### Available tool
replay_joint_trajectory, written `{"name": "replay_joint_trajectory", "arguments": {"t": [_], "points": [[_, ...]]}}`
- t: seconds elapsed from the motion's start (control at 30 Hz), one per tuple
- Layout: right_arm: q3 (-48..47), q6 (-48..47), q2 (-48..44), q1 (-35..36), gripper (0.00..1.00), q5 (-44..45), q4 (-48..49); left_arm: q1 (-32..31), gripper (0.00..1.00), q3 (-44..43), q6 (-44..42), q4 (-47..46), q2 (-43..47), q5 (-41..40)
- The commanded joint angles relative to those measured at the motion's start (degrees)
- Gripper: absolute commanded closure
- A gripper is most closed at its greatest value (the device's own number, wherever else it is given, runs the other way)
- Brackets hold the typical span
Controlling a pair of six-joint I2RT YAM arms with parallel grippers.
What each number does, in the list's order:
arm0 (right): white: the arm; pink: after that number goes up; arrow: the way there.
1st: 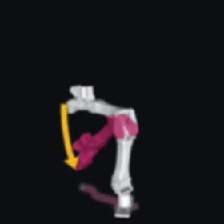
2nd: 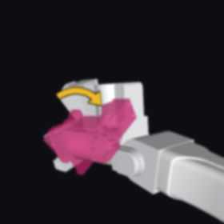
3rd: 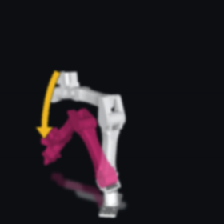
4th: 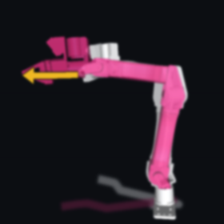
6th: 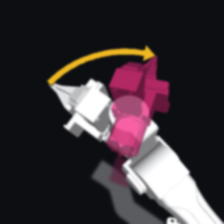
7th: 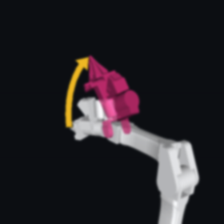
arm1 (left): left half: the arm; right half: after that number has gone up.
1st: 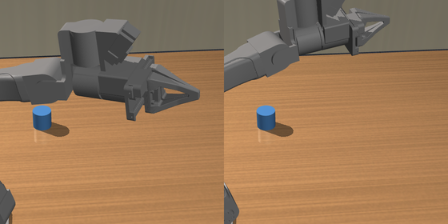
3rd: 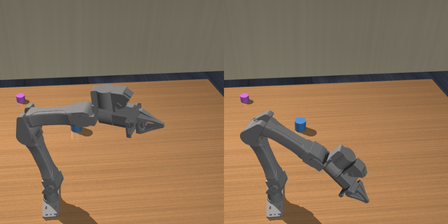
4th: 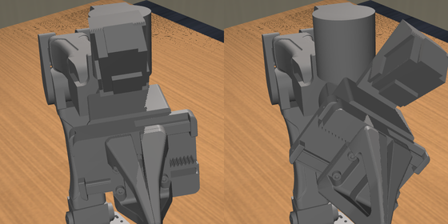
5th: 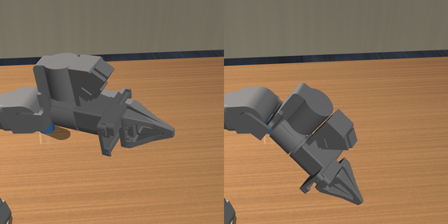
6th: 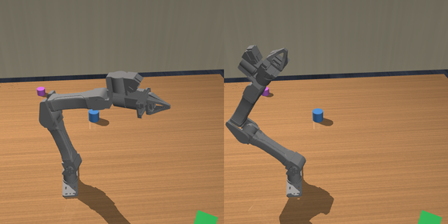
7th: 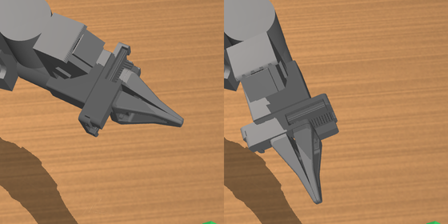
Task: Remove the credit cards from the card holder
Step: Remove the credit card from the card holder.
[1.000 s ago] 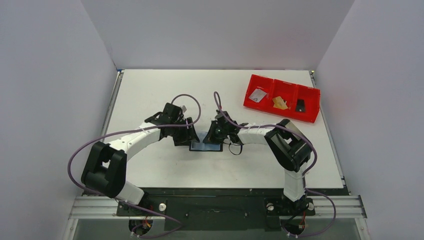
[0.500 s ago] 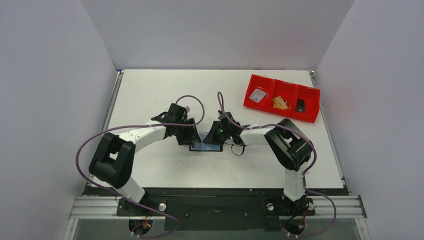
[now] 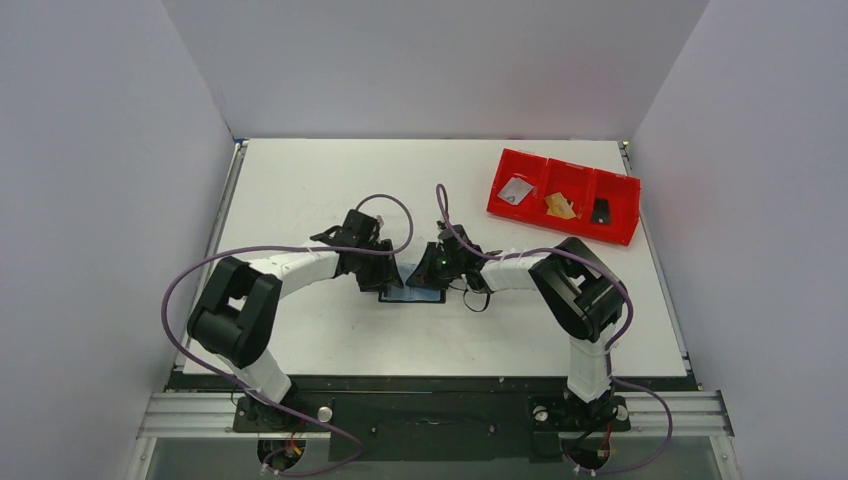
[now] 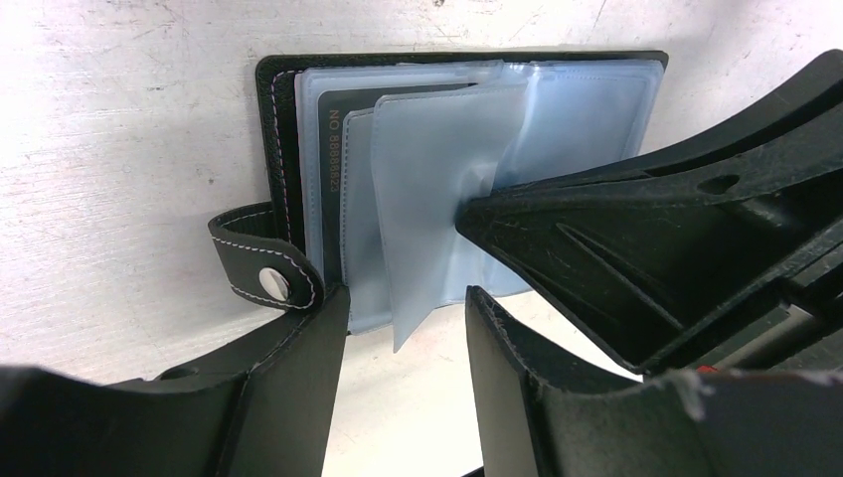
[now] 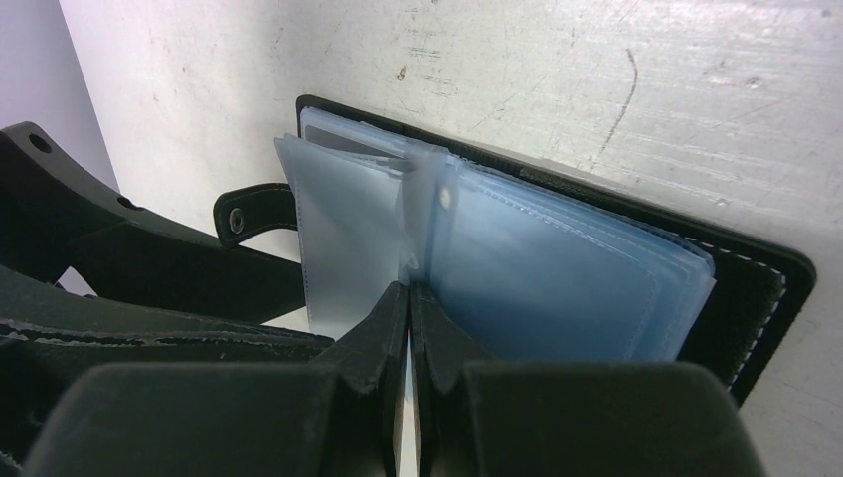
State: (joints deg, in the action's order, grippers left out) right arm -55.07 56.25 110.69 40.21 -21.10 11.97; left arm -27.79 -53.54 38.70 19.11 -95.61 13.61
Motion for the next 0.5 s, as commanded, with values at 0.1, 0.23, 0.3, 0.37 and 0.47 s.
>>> {"name": "replay_joint_trajectory", "arguments": {"t": [0.1,0.23,0.3,0.37,0.47], "points": [[3.44,-2.83,4.83,0.30,1.00,5.57,-10.56,-1.47,0.56,-1.61,-1.48,-0.57,-0.99,-4.64],[3.48,-2.85,4.71,0.14,1.00,5.55,-10.69,-1.78,0.56,-1.88,-1.67,-0.10,-1.14,-5.57],[3.55,-2.94,4.66,0.09,1.00,5.54,-10.68,-1.96,0.56,-1.96,-1.84,0.14,-1.20,-6.06],[3.66,-2.95,4.56,0.03,1.00,5.59,-10.72,-2.08,0.56,-2.07,-1.90,0.33,-1.24,-6.18],[3.72,-2.94,4.53,-0.08,1.00,5.63,-10.74,-2.24,0.55,-2.28,-2.00,0.91,-1.24,-6.82]]}}
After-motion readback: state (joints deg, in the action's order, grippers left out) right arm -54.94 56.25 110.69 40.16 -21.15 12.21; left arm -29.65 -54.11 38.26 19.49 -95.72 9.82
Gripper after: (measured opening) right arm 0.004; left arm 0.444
